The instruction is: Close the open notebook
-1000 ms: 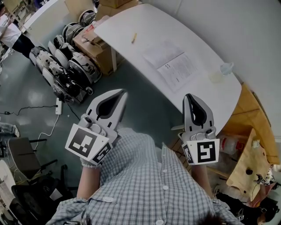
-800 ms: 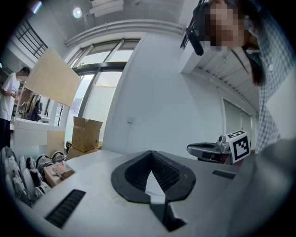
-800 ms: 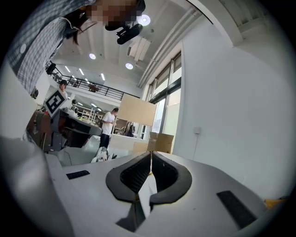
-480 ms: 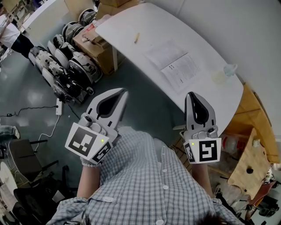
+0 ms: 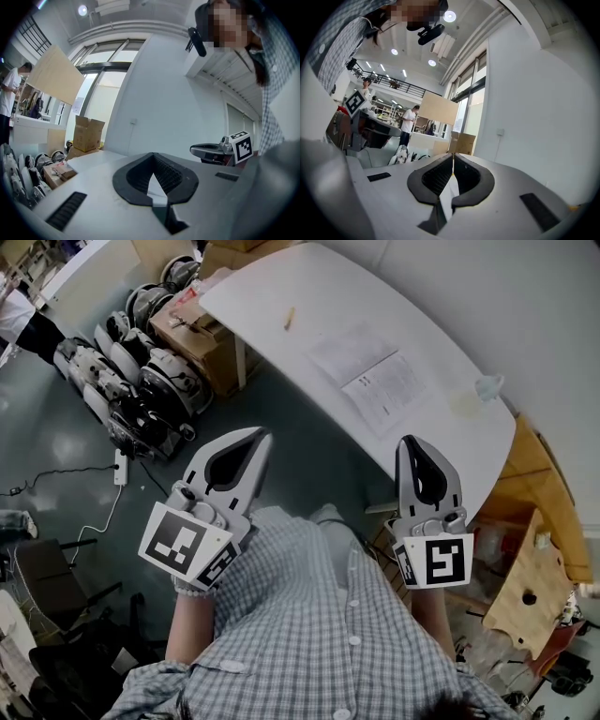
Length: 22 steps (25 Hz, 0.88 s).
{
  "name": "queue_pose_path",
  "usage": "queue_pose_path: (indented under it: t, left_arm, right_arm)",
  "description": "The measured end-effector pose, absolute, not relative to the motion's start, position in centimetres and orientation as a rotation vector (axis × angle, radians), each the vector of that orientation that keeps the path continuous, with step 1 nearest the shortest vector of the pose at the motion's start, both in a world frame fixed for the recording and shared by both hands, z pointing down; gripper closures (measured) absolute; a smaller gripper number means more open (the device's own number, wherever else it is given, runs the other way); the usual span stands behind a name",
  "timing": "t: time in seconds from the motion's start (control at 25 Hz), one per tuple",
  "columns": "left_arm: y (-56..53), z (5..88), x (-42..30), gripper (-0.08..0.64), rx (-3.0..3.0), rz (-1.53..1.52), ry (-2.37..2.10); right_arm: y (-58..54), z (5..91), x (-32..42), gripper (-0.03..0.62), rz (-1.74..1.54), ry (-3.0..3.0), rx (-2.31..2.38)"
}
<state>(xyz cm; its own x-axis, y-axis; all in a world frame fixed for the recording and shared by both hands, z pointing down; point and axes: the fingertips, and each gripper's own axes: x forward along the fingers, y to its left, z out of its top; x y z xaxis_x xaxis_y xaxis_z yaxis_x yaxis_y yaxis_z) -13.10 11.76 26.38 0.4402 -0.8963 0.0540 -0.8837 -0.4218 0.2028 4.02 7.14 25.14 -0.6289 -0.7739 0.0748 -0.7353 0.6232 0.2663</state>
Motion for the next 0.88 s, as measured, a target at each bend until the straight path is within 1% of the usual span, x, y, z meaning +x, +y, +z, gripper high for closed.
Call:
queue_pose_path:
  t: [0.24, 0.88]
  left_arm:
    - [11.2, 26.8, -14.0, 0.552, 2.458, -0.092, -1.574]
    - [6.8, 26.9, -13.3, 0.552, 2.444, -0.075, -1.601]
  right_arm:
    - [6.5, 25.6, 3.0, 0.569, -0.324, -2.657, 1.209]
    - [1.6, 26.3, 2.7, 0.568, -0.309, -2.693, 1.148]
